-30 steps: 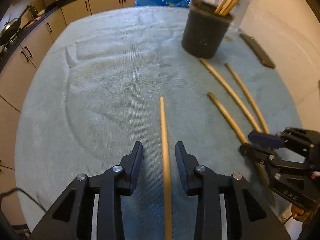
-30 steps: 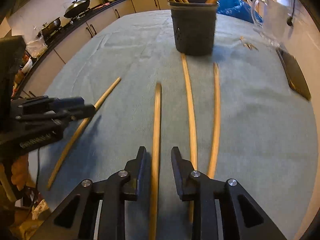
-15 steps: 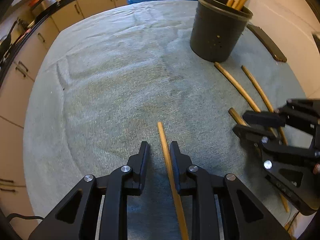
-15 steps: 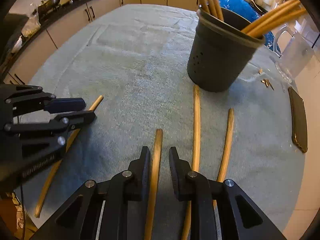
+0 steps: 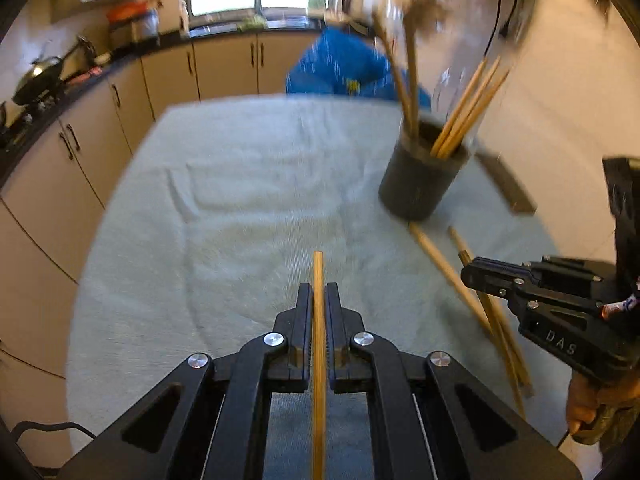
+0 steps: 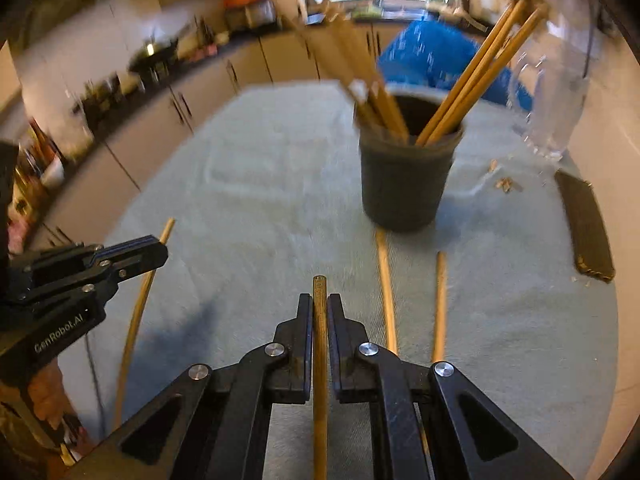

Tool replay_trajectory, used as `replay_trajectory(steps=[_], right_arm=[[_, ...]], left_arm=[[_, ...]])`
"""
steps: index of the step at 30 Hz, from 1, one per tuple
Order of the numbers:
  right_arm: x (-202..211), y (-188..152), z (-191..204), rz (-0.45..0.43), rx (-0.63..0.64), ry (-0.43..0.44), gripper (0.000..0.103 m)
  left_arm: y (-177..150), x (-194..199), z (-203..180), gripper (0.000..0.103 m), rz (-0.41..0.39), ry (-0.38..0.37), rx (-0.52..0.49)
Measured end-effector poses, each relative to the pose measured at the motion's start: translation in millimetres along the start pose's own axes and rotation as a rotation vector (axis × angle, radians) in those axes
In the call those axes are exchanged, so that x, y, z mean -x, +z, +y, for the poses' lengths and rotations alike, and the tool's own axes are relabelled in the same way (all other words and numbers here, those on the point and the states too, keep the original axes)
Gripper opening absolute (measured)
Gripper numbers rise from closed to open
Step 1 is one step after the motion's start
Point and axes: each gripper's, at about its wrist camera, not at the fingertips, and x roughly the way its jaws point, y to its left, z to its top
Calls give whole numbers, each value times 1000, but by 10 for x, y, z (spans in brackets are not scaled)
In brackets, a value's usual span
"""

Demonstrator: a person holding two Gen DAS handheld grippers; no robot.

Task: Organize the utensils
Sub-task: 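Lift both held chopsticks up over the black cup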

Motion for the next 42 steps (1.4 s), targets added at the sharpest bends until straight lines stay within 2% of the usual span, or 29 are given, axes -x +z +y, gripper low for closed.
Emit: replay_trajectory(steps=[7,12,17,24,35,42], right_arm=[[647,-90,2,-196,-33,13,7],[1031,-205,30,-281,-35,8,7],[1327,-342,-32,-343,-54,14,7],[1618,-424,-92,-455,-100,4,7],[1716,-157,-322,-528,-167,4,7],[1792,334,-507,-617,-190,-1,7]], left_arm=[[7,564,-110,5,-153,-32,59],[-103,829,-264,5,-242,4,25],[-212,962,-407,5,-276,0,-5],[-211,1116,-438,5,-308,-59,41],[184,1410,-594,5,-401,-152,67],[669,1445,-659,5,-424,-192,62]])
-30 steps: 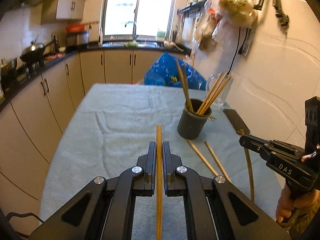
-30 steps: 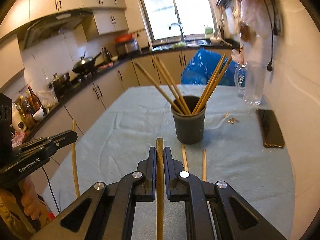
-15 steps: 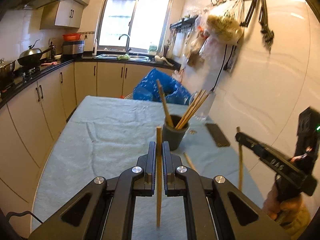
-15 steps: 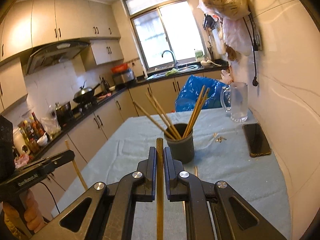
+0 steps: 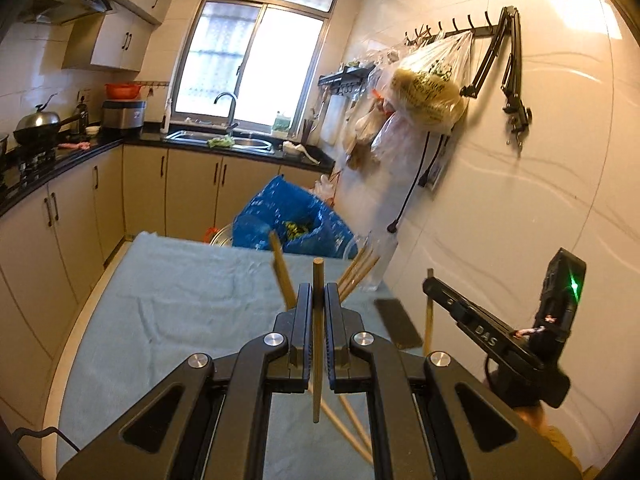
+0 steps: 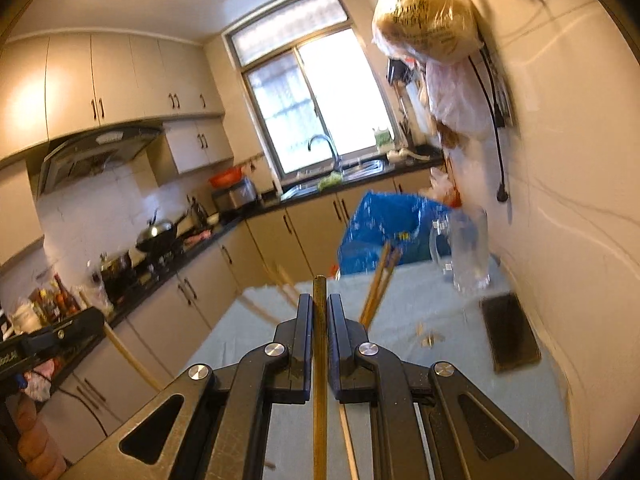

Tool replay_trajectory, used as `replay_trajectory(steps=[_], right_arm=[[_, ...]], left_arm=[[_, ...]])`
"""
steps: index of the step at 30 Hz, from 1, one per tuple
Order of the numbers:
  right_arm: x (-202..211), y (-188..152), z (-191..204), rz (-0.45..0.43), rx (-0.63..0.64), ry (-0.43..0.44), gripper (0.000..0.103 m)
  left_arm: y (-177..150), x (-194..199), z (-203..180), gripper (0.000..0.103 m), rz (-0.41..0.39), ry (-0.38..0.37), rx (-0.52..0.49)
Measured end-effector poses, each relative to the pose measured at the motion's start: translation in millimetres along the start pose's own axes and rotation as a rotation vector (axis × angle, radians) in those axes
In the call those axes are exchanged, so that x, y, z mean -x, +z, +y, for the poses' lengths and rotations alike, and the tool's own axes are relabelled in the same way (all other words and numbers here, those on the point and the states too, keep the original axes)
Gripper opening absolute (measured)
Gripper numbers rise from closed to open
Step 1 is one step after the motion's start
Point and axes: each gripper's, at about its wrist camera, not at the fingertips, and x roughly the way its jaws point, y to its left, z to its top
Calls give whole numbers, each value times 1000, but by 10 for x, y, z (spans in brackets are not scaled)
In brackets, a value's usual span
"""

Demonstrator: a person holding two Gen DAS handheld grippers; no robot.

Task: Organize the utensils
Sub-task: 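Lift both held chopsticks up over the black cup, then drop both chopsticks into the black cup by opening both grippers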

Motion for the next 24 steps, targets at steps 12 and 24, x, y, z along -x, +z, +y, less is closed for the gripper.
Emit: replay_trajectory(steps=[12,24], right_arm=[[-759,689,143,-259,42,-81,7],[-1519,558,16,-315,63,-180,7]], left_arm=[[745,-856,-139,5,-41,73,-31],[655,-1809,-9,5,62,120,-13]])
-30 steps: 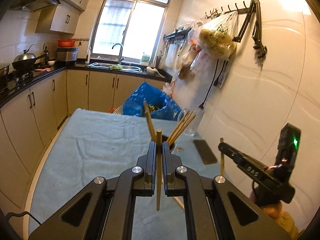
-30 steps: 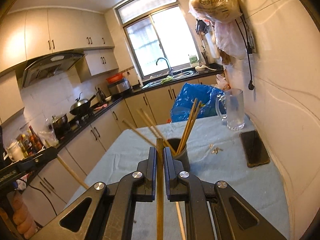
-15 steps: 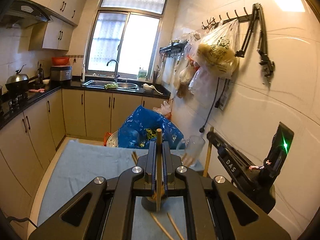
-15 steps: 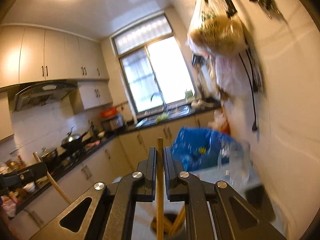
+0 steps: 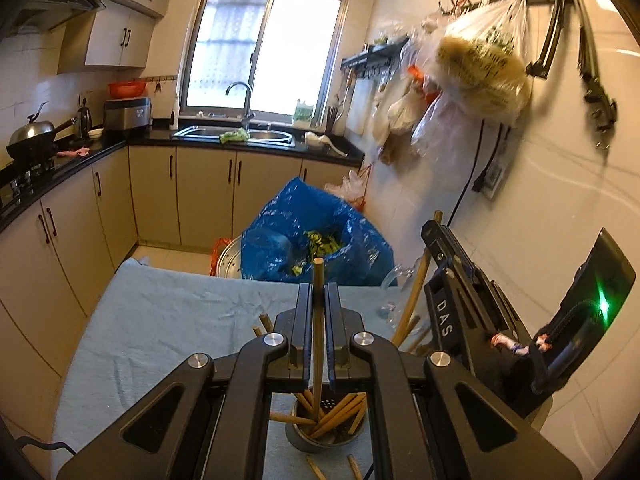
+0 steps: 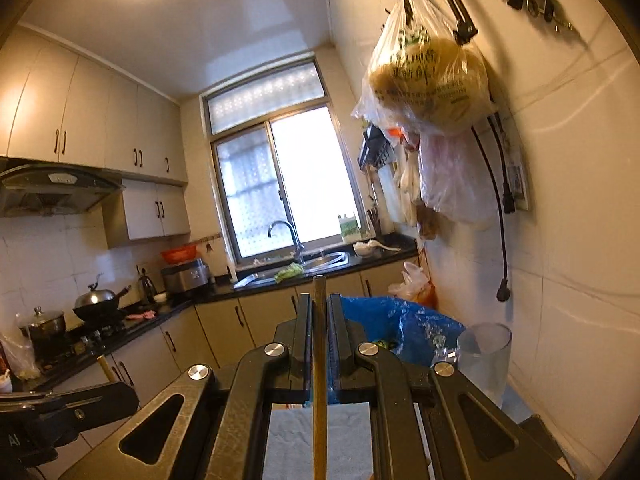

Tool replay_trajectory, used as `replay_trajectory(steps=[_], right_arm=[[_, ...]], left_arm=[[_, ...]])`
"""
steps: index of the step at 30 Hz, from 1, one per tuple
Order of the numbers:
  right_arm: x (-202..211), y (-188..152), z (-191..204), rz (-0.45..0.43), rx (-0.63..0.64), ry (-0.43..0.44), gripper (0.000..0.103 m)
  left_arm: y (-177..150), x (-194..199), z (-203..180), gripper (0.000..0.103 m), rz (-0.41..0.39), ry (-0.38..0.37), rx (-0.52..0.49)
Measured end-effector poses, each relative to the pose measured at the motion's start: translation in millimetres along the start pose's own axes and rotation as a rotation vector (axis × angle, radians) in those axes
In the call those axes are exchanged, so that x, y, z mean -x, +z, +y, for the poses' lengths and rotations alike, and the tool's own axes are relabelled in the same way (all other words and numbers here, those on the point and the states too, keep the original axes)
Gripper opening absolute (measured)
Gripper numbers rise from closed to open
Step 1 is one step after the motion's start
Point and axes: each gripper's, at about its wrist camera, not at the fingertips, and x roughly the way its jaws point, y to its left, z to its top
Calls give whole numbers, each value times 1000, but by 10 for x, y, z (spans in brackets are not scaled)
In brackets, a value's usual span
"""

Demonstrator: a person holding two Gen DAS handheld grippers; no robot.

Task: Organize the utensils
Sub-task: 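Drop both chopsticks into the black cup by opening both grippers, then move both open grippers down to the last loose chopsticks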

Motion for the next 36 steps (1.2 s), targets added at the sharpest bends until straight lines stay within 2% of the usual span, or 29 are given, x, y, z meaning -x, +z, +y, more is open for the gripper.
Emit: replay_trajectory(steps=[6,9,14,18,21,24,27,29,31,33,34,36], right_arm=[[-72,-263,-62,65,-1,-3,7],[-69,-332,-88,99,-3,-1,8],[0,-306,-114,124,3,-9,23],[211,-162,-141,109,2,-9,29],[490,-41,-163,92,10,-2,42],[779,-26,-199,102,19,5,59],[1043,-270,-287,207,24,38,61],[1105,-564,-322,339,33,86,61],[1119,-911,-330,484,50,138,61],[1113,-1302,-284,639,89,197,53],[1104,-1436,-264,695,102,215,43],[1067,-1692,-228,802,127,233,41]], left_arm=[[-76,-104,-10,5,24,8,-4],[-69,-66,-28,5,10,17,-10],[-59,180,-39,11,-23,5,-14],[-85,498,-25,19,-57,-2,-8],[-165,806,9,20,-75,-13,-5],[-316,1124,109,29,-90,-26,14],[-571,1380,230,38,-100,-23,34],[-789,1463,305,41,-91,-8,38],[-1046,1452,370,41,-45,2,38],[-1268,1357,448,41,13,8,51],[-1397,1302,506,41,41,21,62],[-1596,1161,584,41,101,70,70]])
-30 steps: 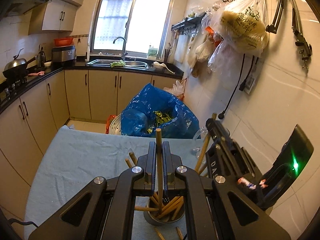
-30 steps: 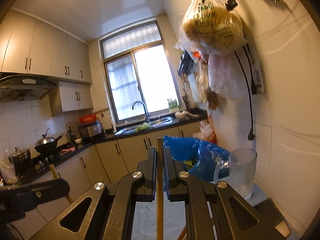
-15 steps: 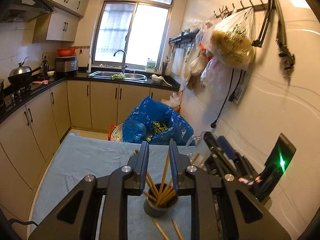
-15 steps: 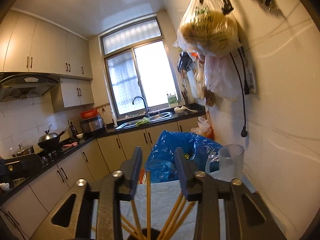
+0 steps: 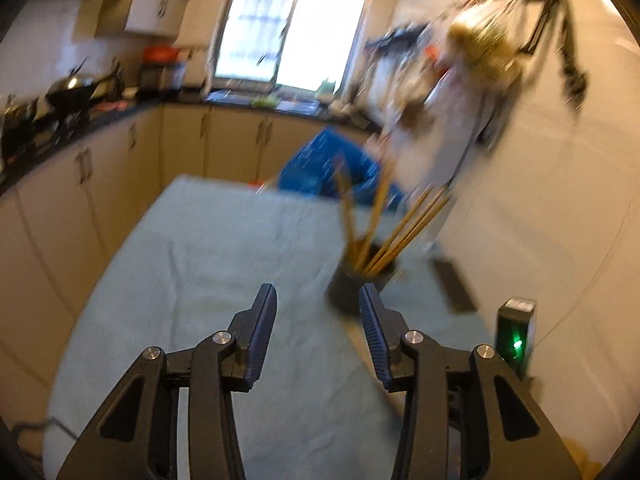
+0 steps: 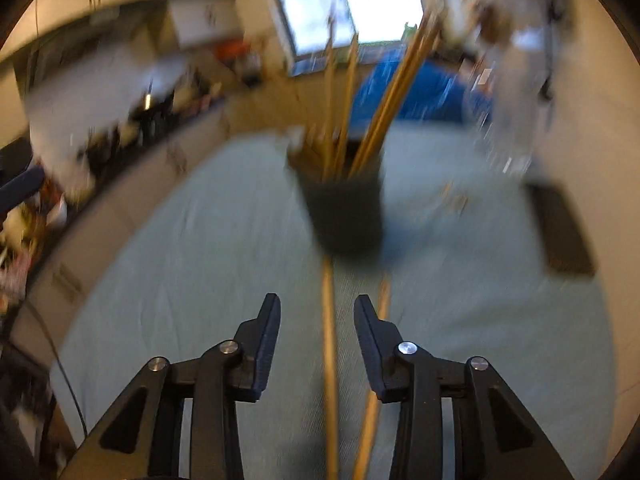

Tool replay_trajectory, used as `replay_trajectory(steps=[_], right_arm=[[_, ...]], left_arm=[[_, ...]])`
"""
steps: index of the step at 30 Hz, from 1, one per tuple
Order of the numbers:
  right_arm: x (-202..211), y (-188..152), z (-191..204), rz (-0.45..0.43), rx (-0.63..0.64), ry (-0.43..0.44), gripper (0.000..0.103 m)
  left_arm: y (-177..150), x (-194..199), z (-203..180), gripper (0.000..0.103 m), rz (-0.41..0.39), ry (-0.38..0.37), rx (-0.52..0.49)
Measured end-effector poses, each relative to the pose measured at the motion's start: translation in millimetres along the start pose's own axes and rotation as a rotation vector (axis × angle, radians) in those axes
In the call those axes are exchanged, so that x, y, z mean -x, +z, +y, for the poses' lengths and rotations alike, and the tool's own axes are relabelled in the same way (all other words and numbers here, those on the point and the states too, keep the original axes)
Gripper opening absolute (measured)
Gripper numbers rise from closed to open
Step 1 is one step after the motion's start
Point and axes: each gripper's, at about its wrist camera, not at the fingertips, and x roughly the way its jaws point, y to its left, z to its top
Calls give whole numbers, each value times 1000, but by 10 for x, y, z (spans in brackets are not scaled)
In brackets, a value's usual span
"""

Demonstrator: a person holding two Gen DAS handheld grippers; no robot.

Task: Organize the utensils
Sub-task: 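Move both open grippers down to the last loose chopsticks, then close the left gripper on a chopstick while the right gripper grasps the last one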

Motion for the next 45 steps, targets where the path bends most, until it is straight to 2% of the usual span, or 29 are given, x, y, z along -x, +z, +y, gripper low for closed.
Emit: replay_trajectory(steps=[4,9,13,17,21,23,24,26,28,32,36,42,45], right_arm=[[-237,-187,13,96,33,-74,41],[-353,-296,-2,155,47,-134,40],[-335,-367,113,194,45,-213,21],[-281,-413,199,249,-36,-154,17],[-303,-435,392,304,-66,19,17],[-319,-437,494,314,-35,85,22],[-301,-434,517,306,-12,87,24],[-225,-417,488,277,9,69,34],[-102,-372,335,238,-11,53,38],[62,-279,-116,185,-86,-55,41],[82,-227,-427,163,-94,-156,41],[-163,-121,-475,190,-48,-127,41],[-310,-112,-366,204,0,-147,41]], left_arm=[[-301,-262,189,41,101,74,11],[-499,-429,375,41,163,108,34],[-581,-465,503,41,172,118,57],[-558,-555,632,41,191,129,91],[-575,-547,731,41,195,155,106],[-585,-540,764,41,198,162,110],[-586,-541,769,41,199,164,109],[-591,-544,774,41,206,169,100],[-587,-571,764,41,219,163,93],[-566,-656,622,41,253,113,67],[-569,-814,275,43,303,59,-23],[-683,-1171,-382,45,373,6,-224],[-751,-1314,-571,45,399,11,-275]])
